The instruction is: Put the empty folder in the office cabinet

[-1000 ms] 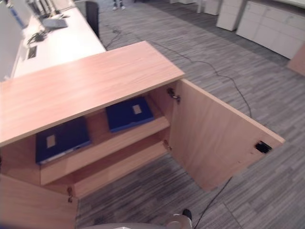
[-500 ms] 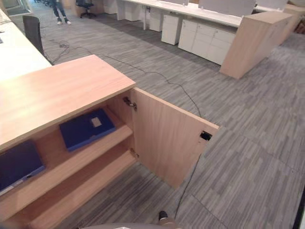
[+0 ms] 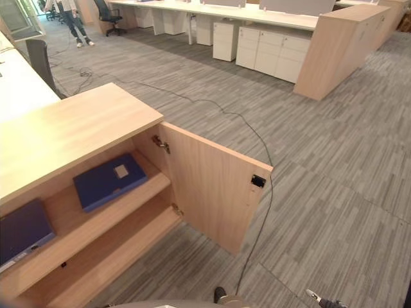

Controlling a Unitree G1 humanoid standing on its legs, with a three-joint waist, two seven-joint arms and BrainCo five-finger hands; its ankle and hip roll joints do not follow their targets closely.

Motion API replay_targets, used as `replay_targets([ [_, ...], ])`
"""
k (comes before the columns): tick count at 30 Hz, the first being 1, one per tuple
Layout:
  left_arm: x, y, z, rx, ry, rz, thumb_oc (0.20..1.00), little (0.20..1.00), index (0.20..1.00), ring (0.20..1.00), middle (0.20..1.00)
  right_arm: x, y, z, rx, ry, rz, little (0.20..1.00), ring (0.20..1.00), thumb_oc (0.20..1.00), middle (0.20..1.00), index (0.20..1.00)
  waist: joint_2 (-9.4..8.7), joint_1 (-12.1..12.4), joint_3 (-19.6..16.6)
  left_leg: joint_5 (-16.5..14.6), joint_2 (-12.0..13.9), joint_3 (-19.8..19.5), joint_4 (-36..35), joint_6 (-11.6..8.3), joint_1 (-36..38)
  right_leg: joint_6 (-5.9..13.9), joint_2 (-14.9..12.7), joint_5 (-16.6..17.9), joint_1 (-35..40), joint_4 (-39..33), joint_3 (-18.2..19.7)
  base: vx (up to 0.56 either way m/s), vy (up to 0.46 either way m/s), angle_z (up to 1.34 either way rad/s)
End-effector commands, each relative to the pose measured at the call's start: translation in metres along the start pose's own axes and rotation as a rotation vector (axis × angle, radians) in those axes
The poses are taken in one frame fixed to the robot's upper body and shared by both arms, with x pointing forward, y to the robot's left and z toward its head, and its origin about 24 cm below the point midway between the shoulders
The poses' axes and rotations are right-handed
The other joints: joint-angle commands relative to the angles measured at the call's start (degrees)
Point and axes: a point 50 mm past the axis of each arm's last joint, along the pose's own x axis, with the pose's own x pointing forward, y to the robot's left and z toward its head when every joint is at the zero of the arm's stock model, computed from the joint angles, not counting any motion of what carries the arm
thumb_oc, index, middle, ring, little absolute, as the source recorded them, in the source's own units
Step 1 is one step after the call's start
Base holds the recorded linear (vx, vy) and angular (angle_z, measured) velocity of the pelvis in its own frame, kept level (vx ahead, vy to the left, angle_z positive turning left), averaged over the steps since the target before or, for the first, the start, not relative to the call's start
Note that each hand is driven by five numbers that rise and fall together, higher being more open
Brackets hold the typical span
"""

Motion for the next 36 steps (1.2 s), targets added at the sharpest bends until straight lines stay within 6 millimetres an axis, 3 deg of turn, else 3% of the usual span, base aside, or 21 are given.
replay_targets([
  [1,0.0,-0.003,0.001,-0.038,0.001,-0.028,1.0,1.0,1.0,1.0,1.0,0.0,-0.007,0.044,0.013,-0.189,-0.051,1.0,1.0,1.0,1.0,1.0,-4.22,-0.27,-0.72,4.93,-0.5,-2.18,1.98,-3.84,-6.03,3.63,-0.65,-11.06,6.1,-0.45,-0.31,-0.03,-0.03,-0.07],
  [3,0.0,-0.003,0.0,-0.035,0.002,-0.028,1.0,1.0,1.0,1.0,1.0,-0.001,-0.009,0.054,0.017,-0.229,-0.059,1.0,1.0,1.0,1.0,1.0,-4.14,-0.15,-0.67,5.02,-0.45,-2.34,2.08,-3.93,-6.15,3.55,-0.55,-11.2,6.21,-0.46,-0.32,-0.03,-0.026,-0.08],
  [4,0.0,-0.002,0.001,-0.03,-0.002,-0.028,1.0,1.0,1.0,1.0,1.0,-0.005,-0.012,0.078,0.016,-0.325,-0.062,1.0,1.0,1.0,1.0,1.0,-4.03,0.08,-0.56,5.26,-0.34,-2.6,2.16,-4.08,-6.38,3.37,-0.4,-11.44,6.47,-0.51,-0.43,0.0,0.0,0.0],
  [6,0.0,-0.001,0.0,-0.016,-0.004,-0.026,1.0,1.0,1.0,1.0,1.0,-0.011,-0.014,0.104,-0.001,-0.436,-0.06,1.0,1.0,1.0,1.0,1.0,-3.96,0.38,-0.45,5.46,-0.18,-2.83,2.35,-4.23,-6.61,3.17,-0.19,-11.74,6.75,-0.51,-0.43,-0.02,-0.023,-0.02],
  [7,0.0,-0.001,0.0,-0.015,-0.004,-0.027,1.0,1.0,1.0,1.0,1.0,-0.011,-0.014,0.104,-0.001,-0.435,-0.06,1.0,1.0,1.0,1.0,1.0,-3.95,0.37,-0.45,5.46,-0.17,-2.85,2.36,-4.24,-6.61,3.16,-0.18,-11.75,6.76,-0.51,-0.44,-0.02,-0.016,-0.09],
  [8,0.0,0.001,0.0,-0.007,-0.003,-0.024,1.0,1.0,1.0,1.0,1.0,-0.019,-0.013,0.123,-0.021,-0.527,-0.049,1.0,1.0,1.0,1.0,1.0,-3.92,0.55,-0.4,5.65,-0.15,-2.95,2.41,-4.37,-6.74,3.06,-0.04,-11.97,6.86,-0.5,-0.47,-0.01,-0.009,-0.11],
  [9,0.0,0.001,0.0,-0.007,-0.003,-0.025,1.0,1.0,1.0,1.0,1.0,-0.019,-0.013,0.123,-0.022,-0.527,-0.049,1.0,1.0,1.0,1.0,1.0,-3.91,0.54,-0.41,5.65,-0.14,-2.97,2.42,-4.38,-6.74,3.05,-0.03,-11.97,6.86,-0.5,-0.48,-0.02,-0.016,-0.07],
  [10,0.0,0.001,-0.002,0.002,-0.001,-0.025,1.0,1.0,1.0,1.0,1.0,-0.025,-0.013,0.138,-0.034,-0.589,-0.043,1.0,1.0,1.0,1.0,1.0,-3.94,0.81,-0.45,5.76,-0.1,-3.1,2.55,-4.47,-6.93,2.98,0.09,-12.1,6.96,-0.51,-0.54,0.0,0.0,0.0],
  [13,0.0,0.006,-0.004,-0.002,-0.004,-0.019,1.0,1.0,1.0,1.0,1.0,-0.058,-0.008,0.196,-0.096,-0.861,0.008,1.0,1.0,1.0,1.0,1.0,-3.82,1.83,-0.39,6.25,0.09,-3.49,2.8,-4.86,-7.35,2.67,0.34,-12.4,7.24,-0.49,-0.84,-0.03,-0.016,0.15],
  [18,0.0,0.005,-0.005,0.01,-0.01,-0.028,1.0,1.0,1.0,1.0,1.0,-0.098,0.013,0.24,-0.145,-1.095,0.14,1.0,1.0,1.0,1.0,1.0,-3.58,3.17,-0.68,6.89,0.37,-3.9,2.87,-5.24,-7.74,2.48,0.52,-12.53,7.56,-0.46,-1.57,-0.01,0.0,0.16],
  [19,0.0,0.004,-0.005,0.009,-0.01,-0.029,1.0,1.0,1.0,1.0,1.0,-0.113,0.027,0.251,-0.143,-1.163,0.233,1.0,1.0,1.0,1.0,1.0,-3.49,3.73,-0.83,7.24,0.45,-3.96,2.69,-5.42,-7.86,2.38,0.61,-12.56,7.58,-0.45,-1.66,-0.01,0.011,0.14],
  [28,0.0,-0.001,-0.006,-0.013,-0.015,-0.066,1.0,1.0,1.0,1.0,1.0,-0.163,0.09,0.248,-0.215,-1.235,0.755,1.0,1.0,1.0,1.0,1.0,-3.38,4.95,-1.11,7.78,0.79,-3.94,2.91,-6.05,-8.11,2.05,1.0,-12.85,7.68,-0.36,-1.98,-0.01,0.01,-0.02],
  [30,0.0,-0.001,-0.005,-0.017,-0.021,-0.074,1.0,1.0,1.0,1.0,1.0,-0.187,0.12,0.235,-0.315,-1.235,0.985,1.0,1.0,1.0,1.0,1.0,-3.28,5.34,-1.13,7.92,0.99,-4.05,3.0,-6.26,-8.19,1.92,1.05,-12.89,7.68,-0.33,-1.99,0.0,0.018,-0.09],
  [36,-0.001,-0.003,-0.003,-0.021,-0.035,-0.084,1.0,1.0,1.0,1.0,1.0,-0.227,0.164,0.209,-0.446,-1.193,1.353,1.0,1.0,1.0,1.0,1.0,-3.3,6.14,-1.15,8.22,1.36,-4.37,3.08,-6.58,-8.47,1.79,0.98,-12.84,7.66,-0.35,-2.27,0.0,0.001,-0.08],
])
